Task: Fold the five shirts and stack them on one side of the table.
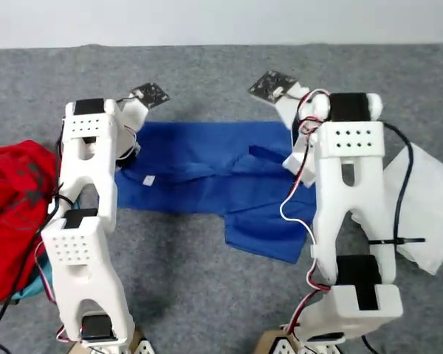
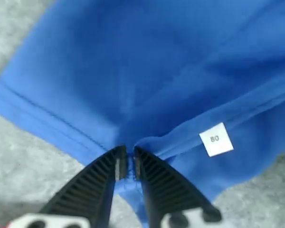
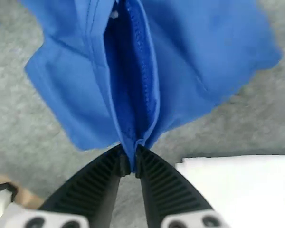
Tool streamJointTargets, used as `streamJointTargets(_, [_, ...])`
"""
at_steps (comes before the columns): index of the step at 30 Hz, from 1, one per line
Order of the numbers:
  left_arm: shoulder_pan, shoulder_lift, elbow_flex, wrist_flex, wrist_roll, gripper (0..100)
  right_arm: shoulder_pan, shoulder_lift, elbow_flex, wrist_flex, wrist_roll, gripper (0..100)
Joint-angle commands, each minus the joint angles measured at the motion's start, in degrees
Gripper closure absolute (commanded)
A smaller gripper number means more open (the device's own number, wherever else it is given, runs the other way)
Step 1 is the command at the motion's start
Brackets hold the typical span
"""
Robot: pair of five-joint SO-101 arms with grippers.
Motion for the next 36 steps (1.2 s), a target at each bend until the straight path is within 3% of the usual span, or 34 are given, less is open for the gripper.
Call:
streamJointTargets(1, [-0.4,-0.2,-1.1,0.7,-0.7,99,-1.1,-5.6,3.6,2.3,-1.0,98.8])
streamJointTargets(15, [-3.4,-0.2,-1.1,3.3,-2.5,99,-1.6,-16.8,19.2,2.0,-1.6,98.8])
streamJointTargets(21, [-3.0,0.0,-0.8,4.6,-4.1,99,-1.5,-16.9,24.4,-3.0,-1.5,98.8])
streamJointTargets(30, [-3.4,-0.6,-1.4,9.3,-4.2,88,-1.4,-17.6,25.4,-1.9,-1.6,98.6])
streamJointTargets(36, [-4.0,-0.7,-5.8,15.6,-6.7,88,-1.2,-17.6,20.8,2.4,-2.0,89.0])
